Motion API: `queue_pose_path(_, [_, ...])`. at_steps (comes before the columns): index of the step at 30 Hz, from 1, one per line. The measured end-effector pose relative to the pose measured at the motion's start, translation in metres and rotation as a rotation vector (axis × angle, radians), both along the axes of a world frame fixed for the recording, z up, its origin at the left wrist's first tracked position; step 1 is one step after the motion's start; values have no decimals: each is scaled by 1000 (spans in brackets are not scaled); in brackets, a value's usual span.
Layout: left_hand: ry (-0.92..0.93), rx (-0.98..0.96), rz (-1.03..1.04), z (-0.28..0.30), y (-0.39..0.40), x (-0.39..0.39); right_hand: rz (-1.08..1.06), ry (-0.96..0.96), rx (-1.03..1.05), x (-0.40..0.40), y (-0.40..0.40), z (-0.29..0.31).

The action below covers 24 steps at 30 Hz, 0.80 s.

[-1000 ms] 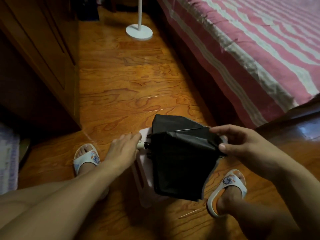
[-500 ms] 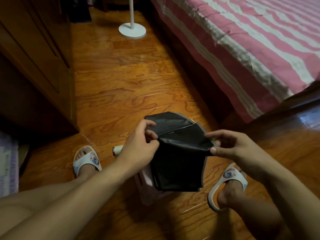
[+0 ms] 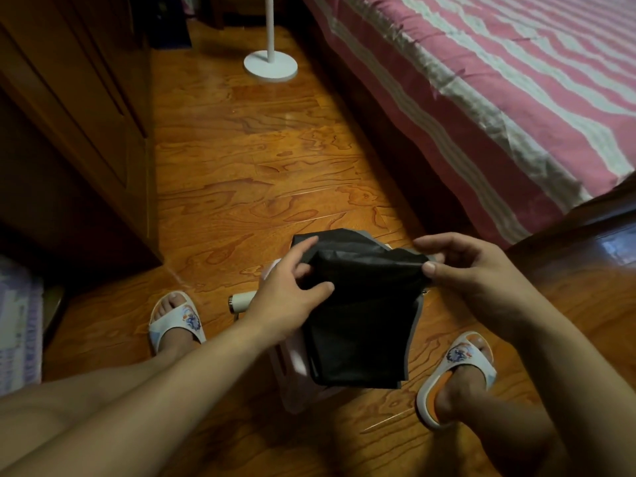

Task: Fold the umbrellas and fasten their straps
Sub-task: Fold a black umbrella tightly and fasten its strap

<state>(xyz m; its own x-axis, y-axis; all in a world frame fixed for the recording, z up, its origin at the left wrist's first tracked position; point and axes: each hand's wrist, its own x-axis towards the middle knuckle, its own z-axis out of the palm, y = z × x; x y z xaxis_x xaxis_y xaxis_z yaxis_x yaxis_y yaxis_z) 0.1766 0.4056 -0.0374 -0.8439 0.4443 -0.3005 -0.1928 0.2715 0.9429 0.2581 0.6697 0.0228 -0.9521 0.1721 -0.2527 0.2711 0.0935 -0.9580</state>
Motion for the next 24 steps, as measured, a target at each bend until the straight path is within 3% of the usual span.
queue_pose_path(5, [31, 247, 51, 10, 3, -2, -62, 22, -42, -9, 4, -2])
queue_pose_path(13, [165, 63, 198, 16, 1, -1, 5, 34, 114, -18, 3, 10])
queue_pose_path(18, [511, -222, 174, 17, -2, 2, 46, 18, 236, -26, -7, 18])
queue_pose_path(24, [420, -187, 186, 17, -6, -3, 56, 128, 407, -31, -7, 23])
